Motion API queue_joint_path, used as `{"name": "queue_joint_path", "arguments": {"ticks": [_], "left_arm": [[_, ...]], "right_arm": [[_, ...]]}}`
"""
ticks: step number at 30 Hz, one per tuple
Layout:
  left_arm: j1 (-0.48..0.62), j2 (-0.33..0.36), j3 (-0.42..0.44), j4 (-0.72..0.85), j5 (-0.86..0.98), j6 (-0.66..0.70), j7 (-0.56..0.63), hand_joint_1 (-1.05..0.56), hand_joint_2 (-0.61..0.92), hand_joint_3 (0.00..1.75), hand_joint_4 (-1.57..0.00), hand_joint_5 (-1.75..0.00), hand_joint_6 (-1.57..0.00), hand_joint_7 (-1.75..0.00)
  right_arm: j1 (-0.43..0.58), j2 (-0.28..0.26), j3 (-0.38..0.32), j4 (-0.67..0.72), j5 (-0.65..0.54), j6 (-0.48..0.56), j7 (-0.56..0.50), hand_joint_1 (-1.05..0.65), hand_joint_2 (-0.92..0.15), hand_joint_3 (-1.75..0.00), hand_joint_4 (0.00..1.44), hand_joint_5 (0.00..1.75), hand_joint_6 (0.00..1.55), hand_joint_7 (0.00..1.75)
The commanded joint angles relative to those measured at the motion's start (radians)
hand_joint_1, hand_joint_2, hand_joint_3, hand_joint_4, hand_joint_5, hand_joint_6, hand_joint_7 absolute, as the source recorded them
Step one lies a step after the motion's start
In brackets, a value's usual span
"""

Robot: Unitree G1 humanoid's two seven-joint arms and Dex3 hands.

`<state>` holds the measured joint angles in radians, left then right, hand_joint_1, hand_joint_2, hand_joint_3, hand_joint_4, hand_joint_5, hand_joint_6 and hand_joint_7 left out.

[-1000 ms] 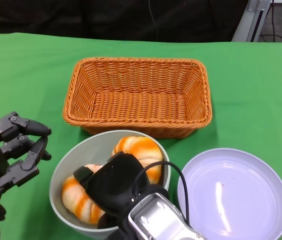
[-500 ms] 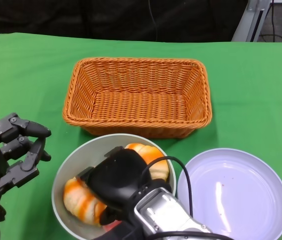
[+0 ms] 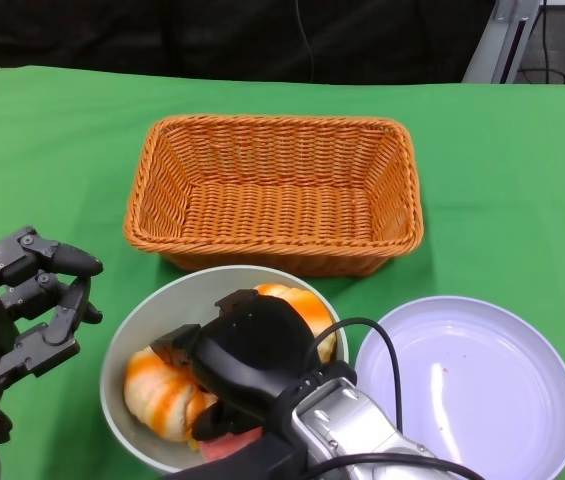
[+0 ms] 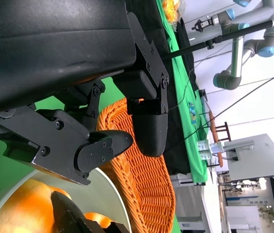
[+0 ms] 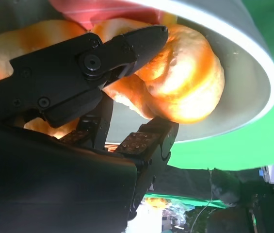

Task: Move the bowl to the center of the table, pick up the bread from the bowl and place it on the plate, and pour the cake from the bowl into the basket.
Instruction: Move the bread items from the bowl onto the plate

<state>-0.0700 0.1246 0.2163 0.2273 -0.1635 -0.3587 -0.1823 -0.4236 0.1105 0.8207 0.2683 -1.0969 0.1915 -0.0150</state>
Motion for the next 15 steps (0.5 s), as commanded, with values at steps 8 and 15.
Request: {"name": "queue_joint_path", "arguments": {"ticks": [8, 15], "left_arm": [[-0.005, 0.013, 0.006, 0.021, 0.007, -0.025, 0.007, -0.11, 0.6, 0.83, -0.77, -1.43, -0.79, -1.12], [-0.007, 0.01, 0.006, 0.03, 0.0, -0.028, 0.002, -0.12, 0.6, 0.8, -0.77, -1.42, -0.79, -1.12]], "right_arm": [[-0.01, -0.044, -0.037, 0.024, 0.104, -0.062, 0.04, -0.29, -0.92, -0.23, 0.84, 0.64, 0.9, 0.0], [-0.009, -0.059, -0.047, -0.025, 0.113, -0.048, 0.075, -0.32, -0.92, -0.27, 0.89, 0.6, 0.9, 0.03]]}}
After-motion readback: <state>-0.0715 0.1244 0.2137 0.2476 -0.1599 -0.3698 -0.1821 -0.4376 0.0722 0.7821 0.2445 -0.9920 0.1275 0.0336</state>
